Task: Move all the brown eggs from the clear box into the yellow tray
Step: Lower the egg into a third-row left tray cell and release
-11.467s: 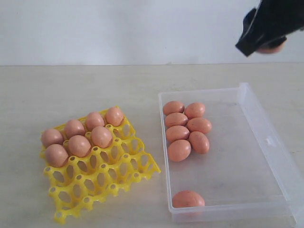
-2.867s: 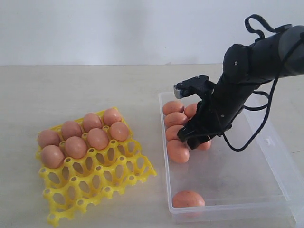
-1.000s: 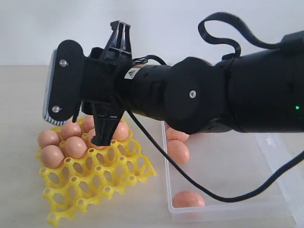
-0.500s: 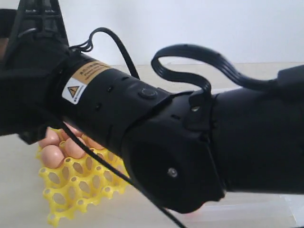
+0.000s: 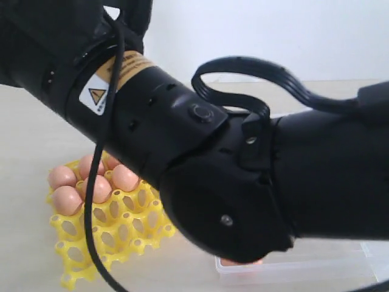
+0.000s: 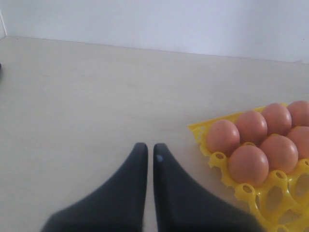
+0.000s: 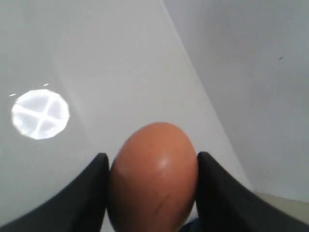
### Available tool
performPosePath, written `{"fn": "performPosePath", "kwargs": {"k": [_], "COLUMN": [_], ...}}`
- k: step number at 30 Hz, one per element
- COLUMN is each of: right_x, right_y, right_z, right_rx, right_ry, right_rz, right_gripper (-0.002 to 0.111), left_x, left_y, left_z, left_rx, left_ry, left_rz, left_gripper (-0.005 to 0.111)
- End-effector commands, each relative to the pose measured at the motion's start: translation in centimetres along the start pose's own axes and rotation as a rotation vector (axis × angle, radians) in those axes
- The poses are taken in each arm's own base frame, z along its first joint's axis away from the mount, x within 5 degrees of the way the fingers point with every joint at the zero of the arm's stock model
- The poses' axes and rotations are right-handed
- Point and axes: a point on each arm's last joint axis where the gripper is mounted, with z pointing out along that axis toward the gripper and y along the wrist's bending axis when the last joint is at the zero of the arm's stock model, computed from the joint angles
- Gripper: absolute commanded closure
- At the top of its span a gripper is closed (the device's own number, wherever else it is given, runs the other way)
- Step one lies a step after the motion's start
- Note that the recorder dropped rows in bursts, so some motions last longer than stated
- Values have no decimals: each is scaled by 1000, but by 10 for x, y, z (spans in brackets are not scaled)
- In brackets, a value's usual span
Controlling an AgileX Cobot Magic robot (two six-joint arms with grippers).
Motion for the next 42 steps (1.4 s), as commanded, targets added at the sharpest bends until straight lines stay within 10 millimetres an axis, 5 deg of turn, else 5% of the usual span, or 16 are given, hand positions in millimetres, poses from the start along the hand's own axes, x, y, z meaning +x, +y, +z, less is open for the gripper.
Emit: {"fn": "performPosePath", "kwargs": {"k": [1, 8, 14, 16, 20, 26, 42], "right_x": [-13, -26, 74, 109, 147, 160, 177], "right_y": [-20, -78, -77, -87, -109, -127, -139], "right_z": [0, -21, -21, -22, -22, 3, -5], "right_rx": [-155, -375, -464, -364, -161, -62, 10], "right_ry": [87, 337, 587, 678, 820, 841, 901], "right_rz": [124, 199, 104, 31, -75, -101, -96], "right_gripper": [108, 108, 108, 108, 108, 108, 108], "left_x": [0, 0, 0, 0, 0, 0, 0], "left_y": [0, 0, 0, 0, 0, 0, 0], "left_z": [0, 0, 0, 0, 0, 0, 0], "left_rx": [-2, -2, -2, -2, -2, -2, -2], "left_ry": [-5, -5, -5, -5, -5, -5, -5], "left_rz": [2, 2, 2, 2, 2, 2, 2], "left_gripper": [103, 103, 103, 103, 103, 103, 103]}}
